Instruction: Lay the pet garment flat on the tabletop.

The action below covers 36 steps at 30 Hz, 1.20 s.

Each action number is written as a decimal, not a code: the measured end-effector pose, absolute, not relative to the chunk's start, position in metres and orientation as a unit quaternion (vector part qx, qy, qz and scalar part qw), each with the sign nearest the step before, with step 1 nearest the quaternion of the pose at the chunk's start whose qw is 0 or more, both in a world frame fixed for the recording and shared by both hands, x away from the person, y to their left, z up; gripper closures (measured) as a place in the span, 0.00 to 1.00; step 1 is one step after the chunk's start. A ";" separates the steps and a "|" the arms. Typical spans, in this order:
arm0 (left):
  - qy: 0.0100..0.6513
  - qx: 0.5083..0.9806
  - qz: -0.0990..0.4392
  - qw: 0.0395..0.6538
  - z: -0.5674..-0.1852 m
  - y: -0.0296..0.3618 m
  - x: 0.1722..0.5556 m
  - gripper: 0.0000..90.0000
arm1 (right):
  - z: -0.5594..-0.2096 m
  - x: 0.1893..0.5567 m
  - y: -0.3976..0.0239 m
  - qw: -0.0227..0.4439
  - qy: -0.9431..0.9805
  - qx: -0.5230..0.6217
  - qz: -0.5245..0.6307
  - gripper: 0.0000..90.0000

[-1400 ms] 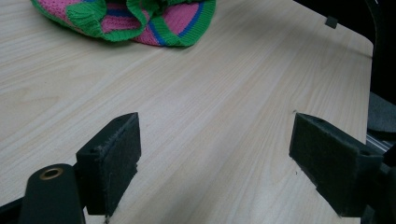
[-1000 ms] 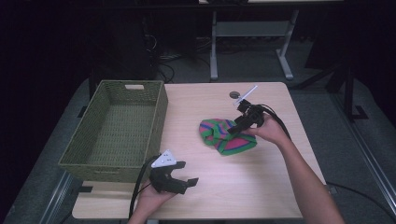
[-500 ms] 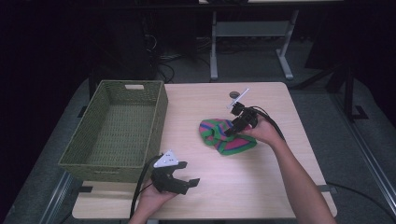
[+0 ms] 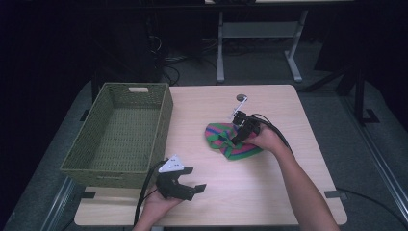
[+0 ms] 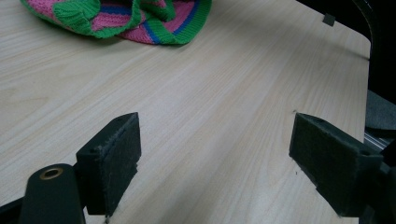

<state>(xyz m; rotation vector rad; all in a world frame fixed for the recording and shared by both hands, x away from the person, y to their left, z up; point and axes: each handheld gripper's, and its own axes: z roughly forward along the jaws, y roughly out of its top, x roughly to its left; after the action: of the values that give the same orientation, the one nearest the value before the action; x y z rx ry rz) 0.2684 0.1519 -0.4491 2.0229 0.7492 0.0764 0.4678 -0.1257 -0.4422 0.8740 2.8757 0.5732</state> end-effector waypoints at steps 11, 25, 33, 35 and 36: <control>0.305 0.824 0.029 0.476 -0.448 0.151 0.267 0.18 | -0.441 0.464 -0.121 0.050 0.931 0.317 0.176 0.65; 0.305 0.826 0.028 0.473 -0.449 0.152 0.269 0.18 | -0.438 0.466 -0.129 0.027 0.909 0.363 0.203 0.85; 0.307 0.825 0.026 0.475 -0.448 0.154 0.269 0.18 | -0.432 0.464 -0.135 0.030 0.902 0.370 0.220 0.87; 0.307 0.824 0.026 0.475 -0.449 0.153 0.269 0.18 | -0.428 0.464 -0.137 0.030 0.899 0.374 0.225 0.87; 0.306 0.825 0.026 0.475 -0.449 0.153 0.269 0.18 | -0.427 0.464 -0.139 0.032 0.898 0.374 0.228 0.87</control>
<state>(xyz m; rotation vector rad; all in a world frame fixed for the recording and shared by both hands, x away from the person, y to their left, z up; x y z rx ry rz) 0.2688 0.1531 -0.4485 2.0163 0.7473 0.0648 0.4636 -0.1389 -0.4268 1.1529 2.7661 0.7029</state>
